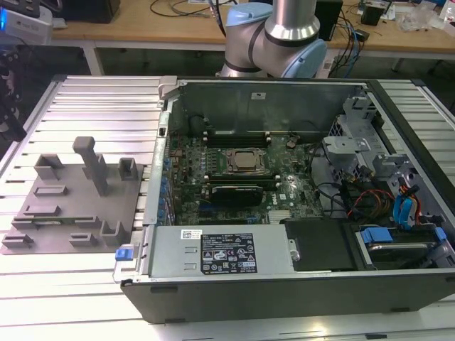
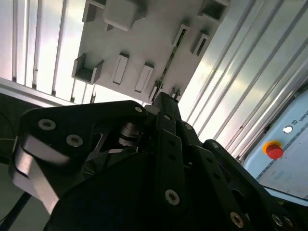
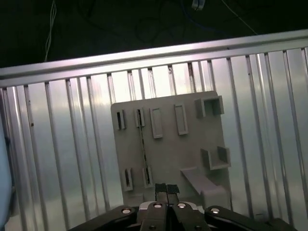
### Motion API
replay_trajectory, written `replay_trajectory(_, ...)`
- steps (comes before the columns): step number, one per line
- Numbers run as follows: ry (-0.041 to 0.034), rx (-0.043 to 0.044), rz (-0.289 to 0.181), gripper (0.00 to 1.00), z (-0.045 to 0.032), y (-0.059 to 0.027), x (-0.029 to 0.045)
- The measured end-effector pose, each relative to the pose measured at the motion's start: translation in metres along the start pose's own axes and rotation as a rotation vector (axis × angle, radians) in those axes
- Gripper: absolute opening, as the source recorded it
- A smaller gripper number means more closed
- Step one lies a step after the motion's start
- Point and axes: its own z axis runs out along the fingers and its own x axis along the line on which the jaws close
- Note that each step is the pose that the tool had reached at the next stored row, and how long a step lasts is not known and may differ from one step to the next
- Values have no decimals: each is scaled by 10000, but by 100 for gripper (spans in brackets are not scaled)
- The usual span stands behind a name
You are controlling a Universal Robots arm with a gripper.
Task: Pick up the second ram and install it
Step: 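Pick up the second ram and move it above second insertion slot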
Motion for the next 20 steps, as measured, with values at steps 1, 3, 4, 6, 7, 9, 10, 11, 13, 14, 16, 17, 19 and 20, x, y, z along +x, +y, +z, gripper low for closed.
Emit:
replay_trajectory(1, 53, 6, -43, 8, 0, -1, 0)
replay_trajectory(3, 147, 18, -86, 8, 0, 0, 0)
replay_trajectory(4, 191, 23, -101, 8, 0, 1, 0)
replay_trajectory(6, 261, 32, -108, 8, 0, 0, 0)
replay_trajectory(7, 265, 33, -106, 8, 0, 0, -1)
replay_trajectory(9, 269, 34, -107, 8, 0, 0, -1)
replay_trajectory(10, 272, 35, -106, 9, 0, 0, -1)
replay_trajectory(11, 275, 34, -106, 14, 0, 0, -1)
replay_trajectory(13, 283, 36, -107, 28, 0, 0, -1)
replay_trajectory(14, 285, 36, -106, 28, 0, 0, 0)
replay_trajectory(16, 285, 37, -106, 28, 7, -4, 29)
replay_trajectory(17, 285, 36, -105, 28, 25, -4, 36)
replay_trajectory(19, 286, 35, -107, 28, 66, -7, 44)
replay_trajectory(20, 286, 36, -106, 28, 79, -7, 46)
